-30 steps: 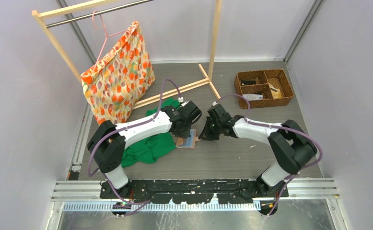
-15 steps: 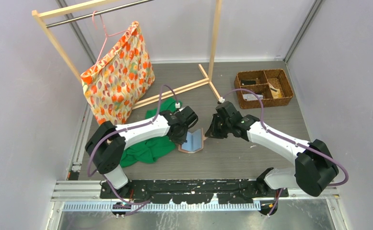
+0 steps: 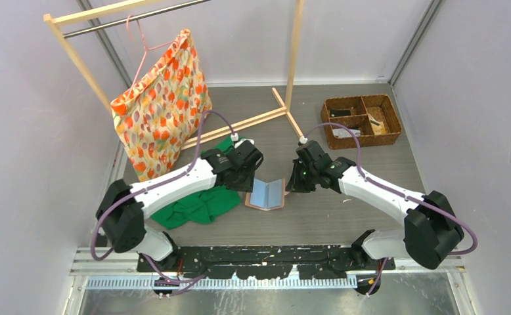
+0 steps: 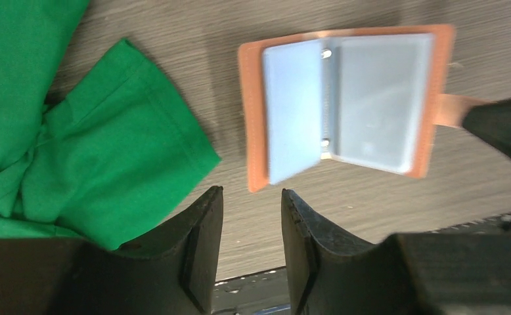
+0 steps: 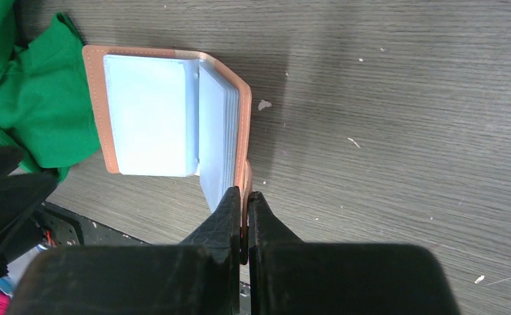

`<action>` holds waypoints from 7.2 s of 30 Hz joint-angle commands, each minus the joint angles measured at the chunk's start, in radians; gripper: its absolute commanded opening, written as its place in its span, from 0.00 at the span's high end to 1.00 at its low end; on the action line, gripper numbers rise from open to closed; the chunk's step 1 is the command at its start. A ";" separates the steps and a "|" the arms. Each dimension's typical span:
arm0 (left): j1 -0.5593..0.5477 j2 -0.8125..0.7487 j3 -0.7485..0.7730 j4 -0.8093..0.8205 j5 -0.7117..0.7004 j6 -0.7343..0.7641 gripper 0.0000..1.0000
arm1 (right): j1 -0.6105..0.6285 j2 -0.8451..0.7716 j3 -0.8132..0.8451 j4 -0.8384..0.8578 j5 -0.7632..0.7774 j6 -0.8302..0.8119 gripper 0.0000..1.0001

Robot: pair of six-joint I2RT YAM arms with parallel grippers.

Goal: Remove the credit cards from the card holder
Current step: Open the card holder at the center of the board.

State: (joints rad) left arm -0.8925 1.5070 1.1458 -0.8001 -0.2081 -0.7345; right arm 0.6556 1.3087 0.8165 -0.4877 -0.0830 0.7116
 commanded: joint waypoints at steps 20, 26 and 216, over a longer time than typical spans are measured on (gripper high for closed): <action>0.064 0.246 -0.086 0.407 0.410 -0.004 0.79 | -0.002 -0.073 -0.087 0.017 0.160 0.003 0.99; 0.064 0.287 -0.077 0.364 0.365 -0.001 0.83 | -0.001 -0.051 -0.087 0.001 0.154 0.020 0.91; 0.194 0.128 -0.306 0.435 0.441 0.004 0.86 | 0.058 0.062 -0.094 0.262 0.014 0.157 0.57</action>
State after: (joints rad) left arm -0.6933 1.6318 0.8703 -0.4107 0.2367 -0.7288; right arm 0.7029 1.4273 0.6918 -0.2600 -0.0696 0.8627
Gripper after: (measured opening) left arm 0.136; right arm 0.435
